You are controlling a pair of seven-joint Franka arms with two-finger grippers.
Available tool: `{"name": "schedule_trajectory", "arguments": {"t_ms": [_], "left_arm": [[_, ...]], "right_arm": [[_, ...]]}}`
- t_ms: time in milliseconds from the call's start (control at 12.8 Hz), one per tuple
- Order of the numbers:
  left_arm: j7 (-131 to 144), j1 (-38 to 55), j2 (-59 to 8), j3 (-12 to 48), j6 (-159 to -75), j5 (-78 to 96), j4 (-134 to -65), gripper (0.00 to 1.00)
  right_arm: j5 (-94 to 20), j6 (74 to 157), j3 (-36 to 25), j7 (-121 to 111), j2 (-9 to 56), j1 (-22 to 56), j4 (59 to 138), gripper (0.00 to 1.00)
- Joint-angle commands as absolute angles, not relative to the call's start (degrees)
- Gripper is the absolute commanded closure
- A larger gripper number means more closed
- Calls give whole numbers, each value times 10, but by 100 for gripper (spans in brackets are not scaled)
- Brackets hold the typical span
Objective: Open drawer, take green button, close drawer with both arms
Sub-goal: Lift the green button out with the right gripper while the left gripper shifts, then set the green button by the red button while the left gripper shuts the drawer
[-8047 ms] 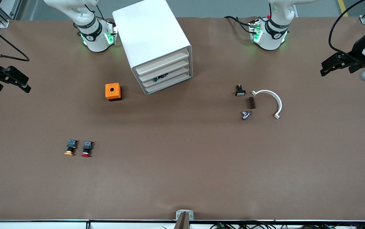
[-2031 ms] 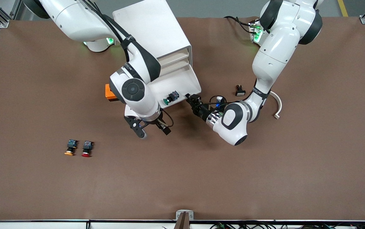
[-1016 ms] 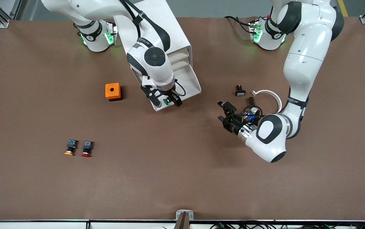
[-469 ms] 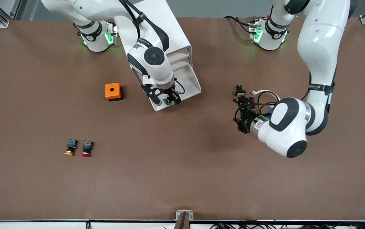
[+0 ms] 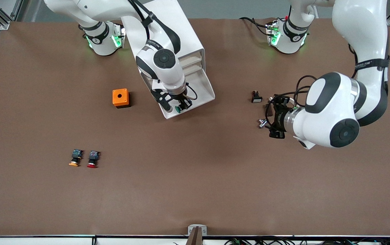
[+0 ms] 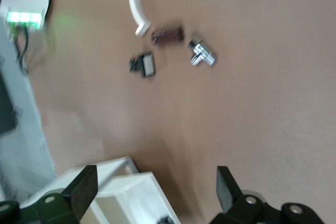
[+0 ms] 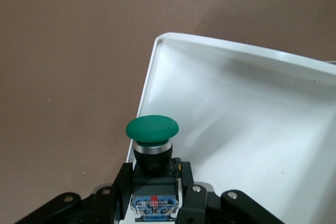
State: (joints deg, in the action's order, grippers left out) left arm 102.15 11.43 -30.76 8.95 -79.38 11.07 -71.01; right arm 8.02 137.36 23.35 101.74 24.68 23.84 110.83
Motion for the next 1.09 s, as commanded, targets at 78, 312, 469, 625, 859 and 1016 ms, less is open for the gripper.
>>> {"name": "schedule_trajectory", "arguments": {"t_ms": [78, 312, 469, 625, 859, 1016], "left_arm": [[850, 134, -271, 105, -794, 26, -726, 1], [683, 135, -260, 130, -799, -3, -726, 1], [596, 145, -262, 150, -836, -38, -730, 1], [542, 158, -279, 177, -890, -67, -749, 1], [536, 203, -300, 180, -1016, -79, -809, 1], [535, 233, -329, 180, -1143, -80, -844, 1]], "right_arm": [[71, 1354, 243, 1007, 222, 224, 1096, 100], [64, 1285, 242, 898, 223, 183, 1036, 100], [64, 1229, 242, 788, 226, 137, 998, 100], [64, 1189, 240, 676, 226, 89, 976, 100], [65, 1188, 237, 522, 232, 17, 976, 100], [67, 1194, 237, 443, 251, -24, 976, 100]]}}
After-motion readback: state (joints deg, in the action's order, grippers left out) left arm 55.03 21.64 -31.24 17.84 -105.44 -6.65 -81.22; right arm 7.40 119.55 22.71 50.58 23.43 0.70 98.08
